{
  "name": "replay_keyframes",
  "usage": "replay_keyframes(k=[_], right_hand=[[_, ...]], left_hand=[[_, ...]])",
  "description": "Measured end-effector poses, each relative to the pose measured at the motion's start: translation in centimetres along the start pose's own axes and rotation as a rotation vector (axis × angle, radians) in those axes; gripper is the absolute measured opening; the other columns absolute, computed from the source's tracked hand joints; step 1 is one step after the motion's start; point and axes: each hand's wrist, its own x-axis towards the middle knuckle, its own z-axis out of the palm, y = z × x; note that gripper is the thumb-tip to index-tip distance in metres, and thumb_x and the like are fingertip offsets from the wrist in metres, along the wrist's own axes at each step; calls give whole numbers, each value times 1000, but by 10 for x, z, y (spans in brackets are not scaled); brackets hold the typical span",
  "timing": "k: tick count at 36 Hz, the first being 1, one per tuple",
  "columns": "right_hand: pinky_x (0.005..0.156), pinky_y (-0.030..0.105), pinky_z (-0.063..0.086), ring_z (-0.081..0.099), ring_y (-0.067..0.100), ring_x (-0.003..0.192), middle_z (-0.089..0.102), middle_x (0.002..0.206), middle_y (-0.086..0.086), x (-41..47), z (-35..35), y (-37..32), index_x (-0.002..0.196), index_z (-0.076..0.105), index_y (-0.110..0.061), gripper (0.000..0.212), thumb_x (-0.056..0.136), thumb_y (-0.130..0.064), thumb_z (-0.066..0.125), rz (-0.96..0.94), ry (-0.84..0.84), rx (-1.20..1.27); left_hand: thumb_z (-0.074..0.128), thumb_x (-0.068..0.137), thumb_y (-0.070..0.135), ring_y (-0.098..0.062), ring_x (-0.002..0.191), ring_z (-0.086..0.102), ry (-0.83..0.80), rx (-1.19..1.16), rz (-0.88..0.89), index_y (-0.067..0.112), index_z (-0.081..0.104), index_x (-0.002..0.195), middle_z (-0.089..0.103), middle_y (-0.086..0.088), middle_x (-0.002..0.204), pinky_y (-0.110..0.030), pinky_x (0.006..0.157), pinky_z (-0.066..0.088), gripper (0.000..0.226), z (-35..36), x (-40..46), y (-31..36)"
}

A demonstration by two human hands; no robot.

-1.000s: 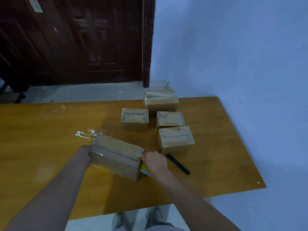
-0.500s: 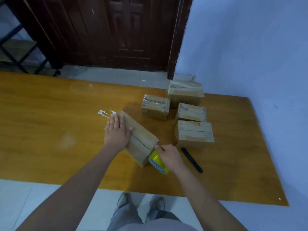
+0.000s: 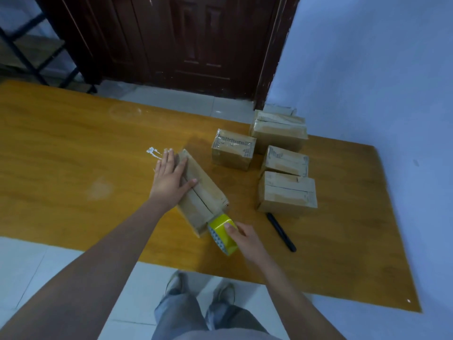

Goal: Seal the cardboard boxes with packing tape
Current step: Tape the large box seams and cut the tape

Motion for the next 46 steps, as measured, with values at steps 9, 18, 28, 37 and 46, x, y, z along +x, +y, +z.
replay_keyframes(k=[9,18,28,37,46], right_hand=[[66,32,42,55,16,72,60,78,3,-10,5,-4,90,66,-13,30,95,-39,53,-78,9,158],[59,33,37,46,12,60,52,65,2,-9,14,2,78,59,-8,41,94,-45,50,-149,117,38],[55,29,25,45,15,60,50,65,-3,-7,19,9,67,41,-21,39,97,-46,39,-167,213,-419],[62,32,34,62,34,90,68,96,16,4,21,1,99,61,-5,51,99,-49,35,-59,187,-531],[70,38,44,60,34,88,66,97,18,-3,15,1,112,56,-6,55,98,-51,27,-40,70,-459]], left_hand=[[31,101,42,-29,143,23,17,51,35,3,31,147,27,-12,155,-38,116,18,60,29,-47,68],[-6,85,70,-21,148,-6,-122,254,18,8,-5,152,-8,-10,160,-35,119,-4,91,36,-53,66],[1,89,64,-18,147,-10,-123,306,6,10,-10,151,-12,-7,160,-32,117,-7,83,37,-54,67],[-1,84,73,-20,148,-2,-85,251,18,11,0,153,-2,-7,161,-33,118,-3,93,36,-55,66],[23,103,45,-27,73,58,256,304,237,15,57,79,60,-5,82,-38,73,44,51,37,-67,74]])
